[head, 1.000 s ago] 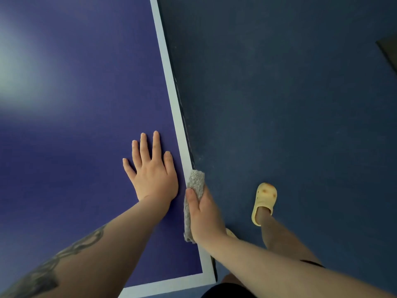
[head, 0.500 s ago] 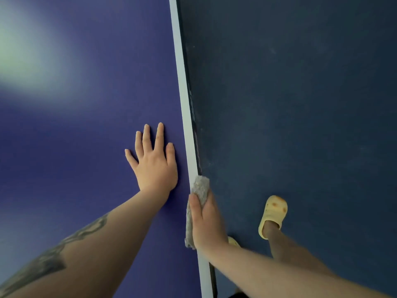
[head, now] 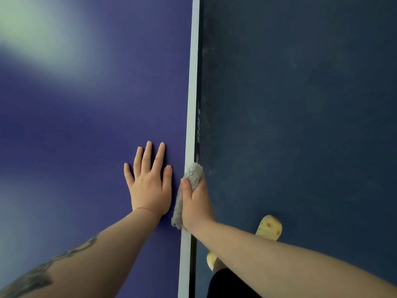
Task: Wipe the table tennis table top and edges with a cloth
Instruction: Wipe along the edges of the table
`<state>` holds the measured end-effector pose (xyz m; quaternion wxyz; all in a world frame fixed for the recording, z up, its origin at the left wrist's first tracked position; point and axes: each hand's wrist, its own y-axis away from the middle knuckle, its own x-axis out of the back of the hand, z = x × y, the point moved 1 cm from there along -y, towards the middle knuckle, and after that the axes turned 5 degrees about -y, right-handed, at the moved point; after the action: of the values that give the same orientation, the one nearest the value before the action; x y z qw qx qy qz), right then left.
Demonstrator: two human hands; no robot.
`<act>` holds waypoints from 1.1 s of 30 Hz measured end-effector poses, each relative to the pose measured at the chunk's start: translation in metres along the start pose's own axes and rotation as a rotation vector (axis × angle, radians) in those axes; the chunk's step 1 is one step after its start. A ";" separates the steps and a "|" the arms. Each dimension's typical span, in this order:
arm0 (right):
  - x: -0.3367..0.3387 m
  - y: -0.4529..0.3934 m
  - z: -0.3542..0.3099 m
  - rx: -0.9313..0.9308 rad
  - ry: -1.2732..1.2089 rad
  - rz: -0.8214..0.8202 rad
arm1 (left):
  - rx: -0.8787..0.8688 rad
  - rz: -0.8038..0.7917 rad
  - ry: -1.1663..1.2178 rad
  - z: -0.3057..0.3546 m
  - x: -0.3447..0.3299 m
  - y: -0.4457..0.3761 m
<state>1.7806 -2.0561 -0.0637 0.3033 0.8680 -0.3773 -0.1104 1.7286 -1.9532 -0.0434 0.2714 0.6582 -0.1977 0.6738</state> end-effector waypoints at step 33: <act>0.018 -0.118 -0.095 -0.069 0.210 0.010 | 0.049 -0.127 -0.097 0.000 0.013 -0.029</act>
<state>1.9025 -1.9646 -0.0597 0.3716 0.8618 -0.3439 -0.0303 1.7470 -1.9292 -0.0328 0.2876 0.7077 -0.1520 0.6272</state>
